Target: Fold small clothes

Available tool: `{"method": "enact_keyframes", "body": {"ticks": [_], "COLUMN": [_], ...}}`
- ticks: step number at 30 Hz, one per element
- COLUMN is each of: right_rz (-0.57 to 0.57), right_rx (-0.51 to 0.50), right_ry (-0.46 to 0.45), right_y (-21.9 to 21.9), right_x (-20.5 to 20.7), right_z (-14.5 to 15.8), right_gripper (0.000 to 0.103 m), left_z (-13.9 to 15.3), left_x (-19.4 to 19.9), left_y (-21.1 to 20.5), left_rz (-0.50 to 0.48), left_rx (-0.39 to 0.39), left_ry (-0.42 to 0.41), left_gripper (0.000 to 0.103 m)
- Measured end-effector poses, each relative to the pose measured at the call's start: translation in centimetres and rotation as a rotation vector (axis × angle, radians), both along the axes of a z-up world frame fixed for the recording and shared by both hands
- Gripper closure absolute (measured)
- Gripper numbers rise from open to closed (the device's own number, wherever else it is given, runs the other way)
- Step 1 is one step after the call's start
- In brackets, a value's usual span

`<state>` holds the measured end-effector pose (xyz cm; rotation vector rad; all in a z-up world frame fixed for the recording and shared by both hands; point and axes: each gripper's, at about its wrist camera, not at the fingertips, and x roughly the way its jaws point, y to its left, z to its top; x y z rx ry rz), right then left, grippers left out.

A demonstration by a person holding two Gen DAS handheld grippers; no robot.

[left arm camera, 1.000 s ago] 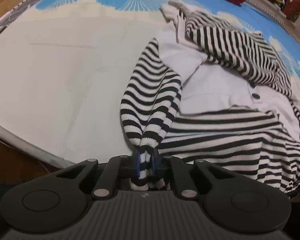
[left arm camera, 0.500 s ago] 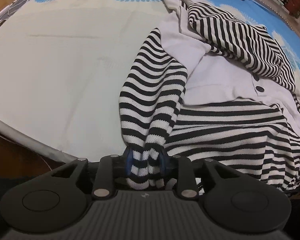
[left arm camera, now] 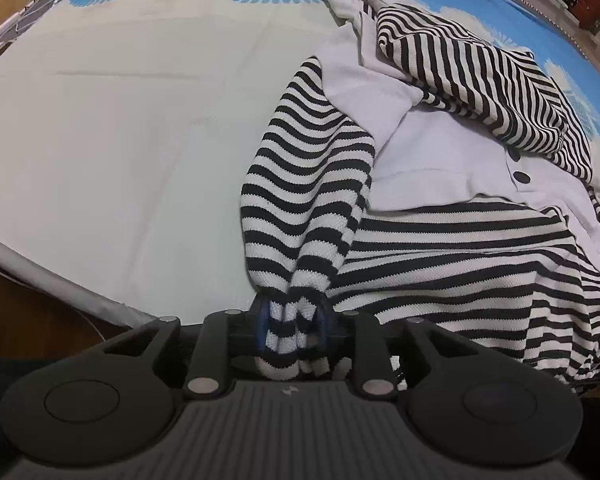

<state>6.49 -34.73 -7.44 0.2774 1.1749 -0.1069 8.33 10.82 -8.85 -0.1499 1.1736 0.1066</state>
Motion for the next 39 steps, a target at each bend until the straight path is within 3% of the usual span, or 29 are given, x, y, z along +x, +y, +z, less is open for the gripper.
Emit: {"method": "enact_keyframes", "body": {"ticks": [6,17,21,25,30,39], "right_rz": [0.004,-0.012,-0.027,-0.073,-0.095,-0.102], "right_rx": [-0.003,0.006,0.007,0.076,0.267,0.375], "right_ry": [-0.005,-0.039,-0.069,-0.156,-0.278,-0.451], "right_y": [0.0,-0.3,-0.4,-1.1,-3.3,-7.6], "right_x": [-0.1,-0.4,-0.4,-0.7,-2.0,-7.0], "right_z": [0.1,0.5,1.1,3.3,8.3,16.3], "right_gripper": [0.095,0.096,0.097,0.098,0.098,0.099], "left_z": [0.1,0.1,1.1,4.0,9.4,19.5], "left_x": [0.0,0.0,-0.4,-0.9,-2.6,-7.4], "left_y": [-0.1,-0.3,0.0,0.6,0.5,2.0], "left_rz": [-0.015,-0.025,-0.020,-0.016,-0.060,-0.093], "left_rx": [0.002,0.013,-0.001,-0.051,-0.113,-0.227], "left_ry": [-0.010,-0.012,-0.051,-0.120,-0.235,-0.374], "left_gripper": [0.087,0.087,0.092,0.094,0.096,0.096]}}
